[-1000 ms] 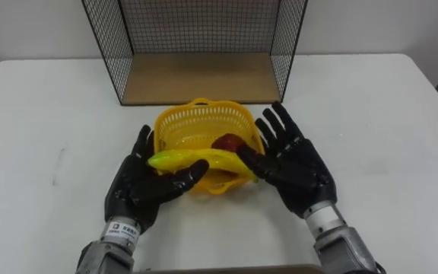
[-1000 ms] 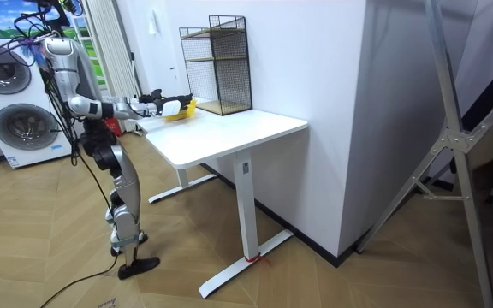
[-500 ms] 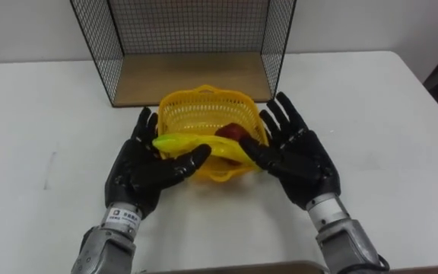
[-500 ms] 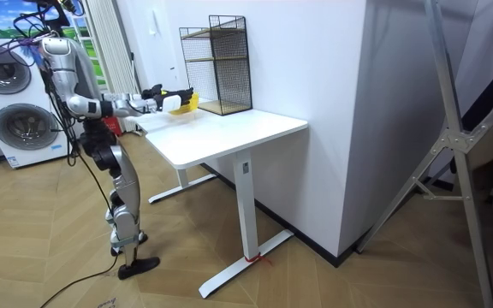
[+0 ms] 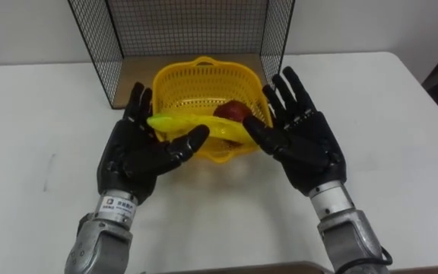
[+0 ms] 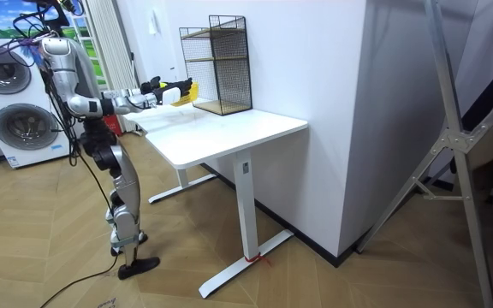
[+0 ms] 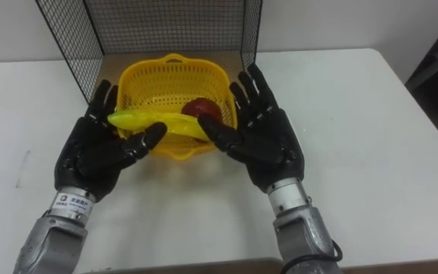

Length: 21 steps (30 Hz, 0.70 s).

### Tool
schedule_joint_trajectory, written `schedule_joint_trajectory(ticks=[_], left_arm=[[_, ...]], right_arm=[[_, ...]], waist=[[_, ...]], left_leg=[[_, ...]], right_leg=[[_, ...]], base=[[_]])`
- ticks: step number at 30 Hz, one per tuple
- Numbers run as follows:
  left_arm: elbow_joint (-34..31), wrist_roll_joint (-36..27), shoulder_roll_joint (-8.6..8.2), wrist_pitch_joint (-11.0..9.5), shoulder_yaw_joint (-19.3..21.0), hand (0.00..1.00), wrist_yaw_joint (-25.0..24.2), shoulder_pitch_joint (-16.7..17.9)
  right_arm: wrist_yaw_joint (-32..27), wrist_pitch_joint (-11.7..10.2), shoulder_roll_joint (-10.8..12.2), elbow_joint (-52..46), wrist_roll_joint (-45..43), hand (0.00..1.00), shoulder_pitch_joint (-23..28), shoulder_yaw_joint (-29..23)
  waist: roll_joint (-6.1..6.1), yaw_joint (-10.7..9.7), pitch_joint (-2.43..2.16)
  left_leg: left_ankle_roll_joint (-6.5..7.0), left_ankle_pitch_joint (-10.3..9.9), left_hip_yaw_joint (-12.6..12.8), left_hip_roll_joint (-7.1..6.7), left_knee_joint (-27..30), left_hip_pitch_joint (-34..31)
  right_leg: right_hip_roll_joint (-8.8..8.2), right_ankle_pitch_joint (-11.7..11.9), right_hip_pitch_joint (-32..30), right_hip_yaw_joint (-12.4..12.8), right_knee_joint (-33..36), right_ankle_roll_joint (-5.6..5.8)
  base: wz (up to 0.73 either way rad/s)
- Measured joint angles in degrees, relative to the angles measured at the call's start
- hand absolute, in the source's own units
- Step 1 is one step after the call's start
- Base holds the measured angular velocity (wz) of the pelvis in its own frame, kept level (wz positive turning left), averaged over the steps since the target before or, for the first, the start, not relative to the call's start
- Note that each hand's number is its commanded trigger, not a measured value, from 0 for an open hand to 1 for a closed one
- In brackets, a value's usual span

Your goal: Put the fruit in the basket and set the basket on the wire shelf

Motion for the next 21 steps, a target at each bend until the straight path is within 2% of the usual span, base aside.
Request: schedule_joint_trajectory(ticks=[14, 19, 21], left_arm=[[-0.18, 0.08, -0.28, -0.16, 0.46, 0.0, 0.0, -0.05], [-1.45, 0.07, -0.23, -0.62, 0.68, 0.0, 0.0, -0.07], [-1.5, 0.08, -0.37, -1.04, 0.64, 0.0, -0.01, -0.14]], right_arm=[[-0.01, 0.02, 0.25, -0.09, -0.71, 0.0, 0.0, -0.04], [0.05, -0.03, 0.43, -0.23, -1.37, 0.0, 0.0, 0.02], [0.05, -0.03, 0.54, -0.24, -1.26, 0.0, 0.0, 0.02]], waist=[[-0.07, 0.07, -0.05], [-0.26, 0.42, -0.18], [-0.29, 0.89, -0.2]], left_leg=[[-0.04, -0.03, 0.02, 0.68, 0.3, -0.13], [-0.2, -0.4, -0.09, 0.9, 1.59, -0.88], [-0.31, -1.26, -0.1, 1.09, 3.61, -1.62]], right_leg=[[0.13, 0.2, -0.49, -0.19, 1.13, -0.08], [0.27, 0.16, -1.31, -0.78, 2.75, -0.08], [0.35, -0.31, -1.51, -0.92, 3.68, -0.2]], base=[[0.0], [0.02], [0.0]])
